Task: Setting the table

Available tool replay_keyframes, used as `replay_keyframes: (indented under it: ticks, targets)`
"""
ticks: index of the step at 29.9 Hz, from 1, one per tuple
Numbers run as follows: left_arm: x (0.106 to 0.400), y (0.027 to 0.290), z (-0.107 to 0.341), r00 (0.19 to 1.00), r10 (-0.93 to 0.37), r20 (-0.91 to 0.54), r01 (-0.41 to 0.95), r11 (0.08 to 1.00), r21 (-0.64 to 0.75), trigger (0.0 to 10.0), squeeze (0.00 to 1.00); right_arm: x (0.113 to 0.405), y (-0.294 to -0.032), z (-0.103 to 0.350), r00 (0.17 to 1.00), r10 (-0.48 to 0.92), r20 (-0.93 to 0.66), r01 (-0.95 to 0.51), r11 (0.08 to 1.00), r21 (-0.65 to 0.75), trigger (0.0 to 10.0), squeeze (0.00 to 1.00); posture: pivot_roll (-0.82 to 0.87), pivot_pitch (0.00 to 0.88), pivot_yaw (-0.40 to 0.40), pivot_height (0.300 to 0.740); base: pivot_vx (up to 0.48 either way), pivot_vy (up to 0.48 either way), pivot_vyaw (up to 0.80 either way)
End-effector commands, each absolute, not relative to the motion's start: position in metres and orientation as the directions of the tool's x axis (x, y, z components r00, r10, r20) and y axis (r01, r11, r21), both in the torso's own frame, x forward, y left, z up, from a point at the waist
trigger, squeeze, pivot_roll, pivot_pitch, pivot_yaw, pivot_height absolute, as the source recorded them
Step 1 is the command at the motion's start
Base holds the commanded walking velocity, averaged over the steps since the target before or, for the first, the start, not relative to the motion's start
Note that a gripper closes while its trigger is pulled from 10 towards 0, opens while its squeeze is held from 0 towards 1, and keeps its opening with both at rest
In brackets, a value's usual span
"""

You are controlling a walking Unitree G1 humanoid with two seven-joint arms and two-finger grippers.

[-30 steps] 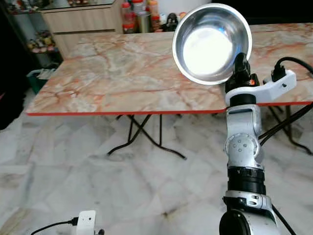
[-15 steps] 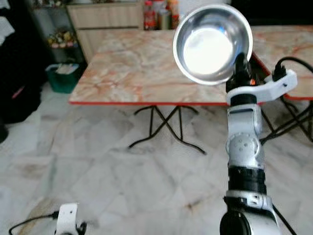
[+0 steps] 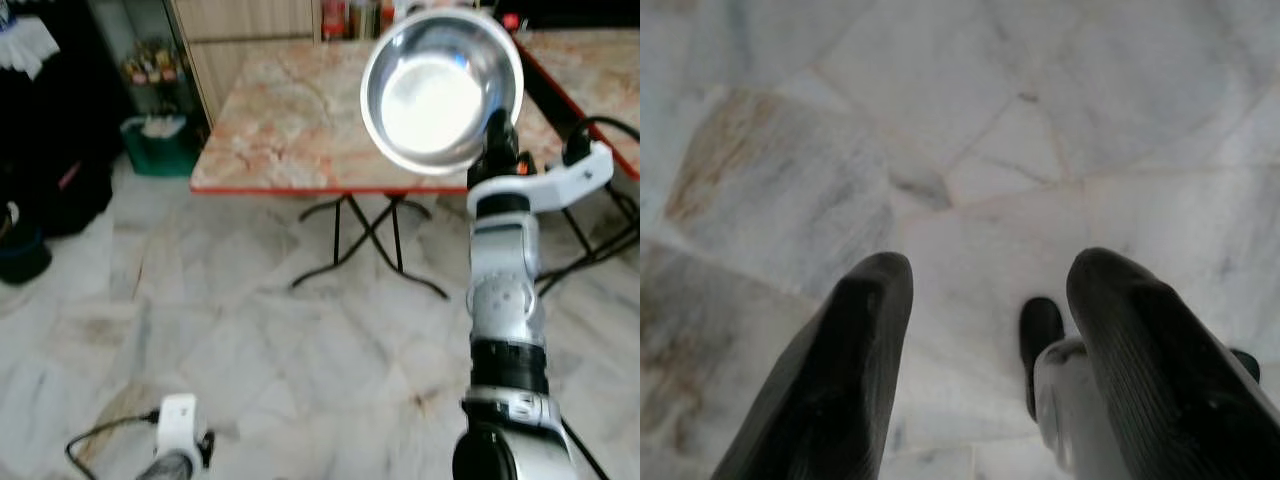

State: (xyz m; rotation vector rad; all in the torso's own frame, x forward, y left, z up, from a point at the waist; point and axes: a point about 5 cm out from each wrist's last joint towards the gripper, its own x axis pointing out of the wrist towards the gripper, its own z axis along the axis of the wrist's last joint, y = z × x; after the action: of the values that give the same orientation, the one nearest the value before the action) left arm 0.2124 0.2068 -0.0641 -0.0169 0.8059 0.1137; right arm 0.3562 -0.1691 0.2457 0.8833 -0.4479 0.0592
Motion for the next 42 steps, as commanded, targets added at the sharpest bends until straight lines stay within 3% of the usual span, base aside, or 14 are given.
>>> replay_keyframes:
  ticks: [1, 42]
  targets:
    - [0.211, 0.215, -0.064, 0.675, 0.122, -0.727, -0.124, 0.991, 0.051, 10.0, 0.00, 0.356, -0.167, 0.251, 0.900, -0.129, 0.417, -0.250, 0.630, 0.735, 10.0, 0.00, -0.03, 0.087, 0.039, 0.740, 0.292, 0.000, 0.00]
    - [0.220, 0.211, -0.058, 0.713, 0.105, -0.694, -0.089, 0.994, 0.059, 10.0, 0.00, 0.355, -0.166, 0.250, 0.900, -0.124, 0.419, -0.244, 0.652, 0.718, 10.0, 0.00, -0.03, 0.046, 0.043, 0.740, 0.304, 0.000, 0.11]
